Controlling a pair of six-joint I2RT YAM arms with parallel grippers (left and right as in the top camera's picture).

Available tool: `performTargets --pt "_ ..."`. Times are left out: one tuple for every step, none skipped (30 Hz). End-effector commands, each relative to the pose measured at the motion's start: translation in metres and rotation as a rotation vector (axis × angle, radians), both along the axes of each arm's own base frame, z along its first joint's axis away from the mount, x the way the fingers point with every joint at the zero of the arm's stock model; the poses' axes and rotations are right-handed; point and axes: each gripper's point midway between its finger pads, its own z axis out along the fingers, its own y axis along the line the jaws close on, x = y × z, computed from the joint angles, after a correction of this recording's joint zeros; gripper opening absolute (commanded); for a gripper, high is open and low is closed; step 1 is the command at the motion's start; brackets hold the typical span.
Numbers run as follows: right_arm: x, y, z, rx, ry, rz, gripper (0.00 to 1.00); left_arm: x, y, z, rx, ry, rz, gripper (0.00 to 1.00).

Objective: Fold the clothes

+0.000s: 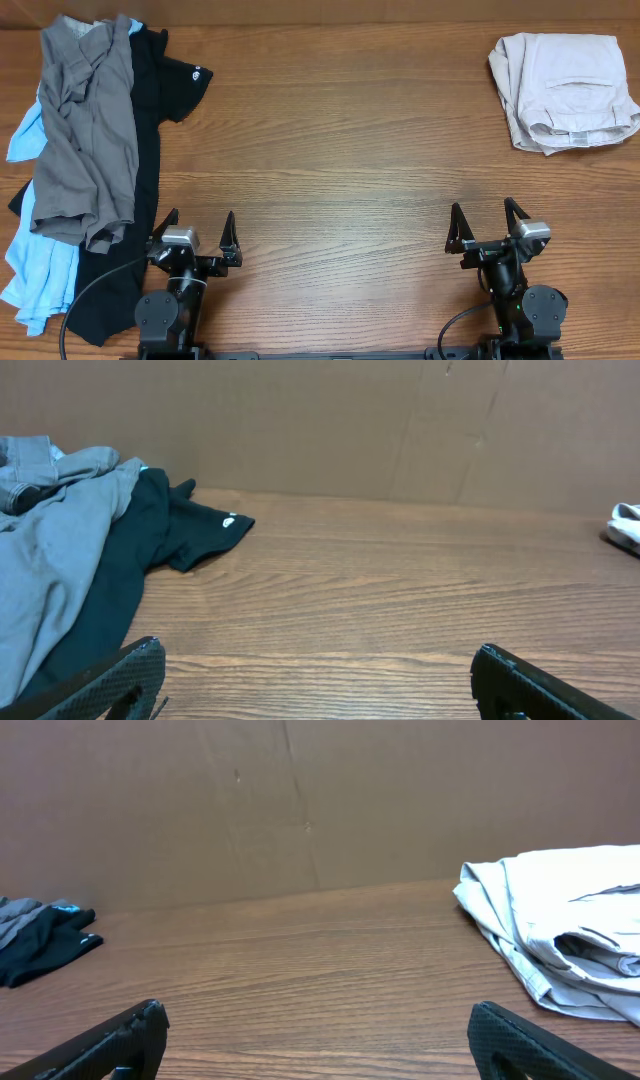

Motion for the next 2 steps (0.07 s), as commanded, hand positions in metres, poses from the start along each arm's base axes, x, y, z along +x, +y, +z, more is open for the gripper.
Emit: performTargets --pt "0.0001 -0.0016 -0.0013 0.003 -0.006 -0.008 1.0 0.0001 -0.0012 -0.0027 0.025 0.003 -0.011 1.0" --pt "0.0001 -0.0016 -0.0013 0.003 -0.006 -0.008 1.0 0.0001 -0.0012 -0.0028 0.025 0.004 -0.011 1.0"
